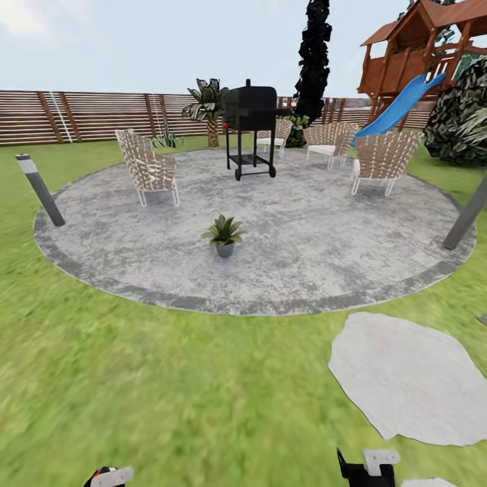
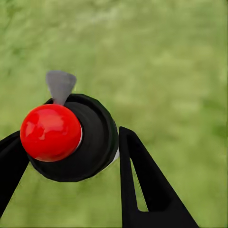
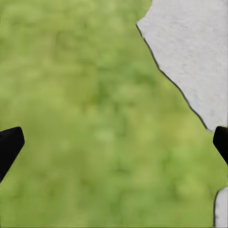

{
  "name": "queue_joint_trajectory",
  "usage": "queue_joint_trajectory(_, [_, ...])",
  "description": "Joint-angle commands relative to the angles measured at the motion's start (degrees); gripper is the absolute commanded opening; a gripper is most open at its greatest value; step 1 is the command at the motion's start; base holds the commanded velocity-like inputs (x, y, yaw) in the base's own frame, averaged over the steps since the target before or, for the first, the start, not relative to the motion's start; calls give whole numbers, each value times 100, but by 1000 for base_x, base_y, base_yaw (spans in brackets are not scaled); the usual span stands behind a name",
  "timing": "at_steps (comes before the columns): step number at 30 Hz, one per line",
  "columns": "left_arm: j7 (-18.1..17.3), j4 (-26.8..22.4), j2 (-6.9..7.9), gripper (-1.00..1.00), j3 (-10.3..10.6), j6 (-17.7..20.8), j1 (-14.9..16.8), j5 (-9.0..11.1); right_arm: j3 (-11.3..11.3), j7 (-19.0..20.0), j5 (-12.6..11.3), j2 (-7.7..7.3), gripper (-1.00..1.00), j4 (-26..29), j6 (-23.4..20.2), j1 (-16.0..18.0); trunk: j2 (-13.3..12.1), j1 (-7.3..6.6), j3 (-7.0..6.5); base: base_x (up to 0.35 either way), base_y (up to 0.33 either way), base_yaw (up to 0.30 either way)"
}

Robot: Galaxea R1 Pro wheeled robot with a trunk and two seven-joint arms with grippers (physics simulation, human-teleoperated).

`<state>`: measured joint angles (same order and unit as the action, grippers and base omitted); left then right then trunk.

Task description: Pick up the pesticide atomizer in the garden and spray insectifuge to fully cover both potted plants in the garden.

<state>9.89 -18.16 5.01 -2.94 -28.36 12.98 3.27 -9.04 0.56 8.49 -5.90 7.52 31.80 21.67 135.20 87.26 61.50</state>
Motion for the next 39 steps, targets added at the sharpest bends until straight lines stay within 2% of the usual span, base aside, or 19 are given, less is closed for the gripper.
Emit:
queue_joint_trajectory(1, [-5, 3, 0, -100, 6, -20, 3, 33, -48, 6, 56, 1, 100, -5, 20, 3, 2, 2, 5, 336, 105, 0])
queue_joint_trajectory(39, [-5, -3, 0, -100, 6, -20, 3, 33, -50, 16, 56, 9, 100, 4, 20, 3, 2, 2, 5, 308, 194, 0])
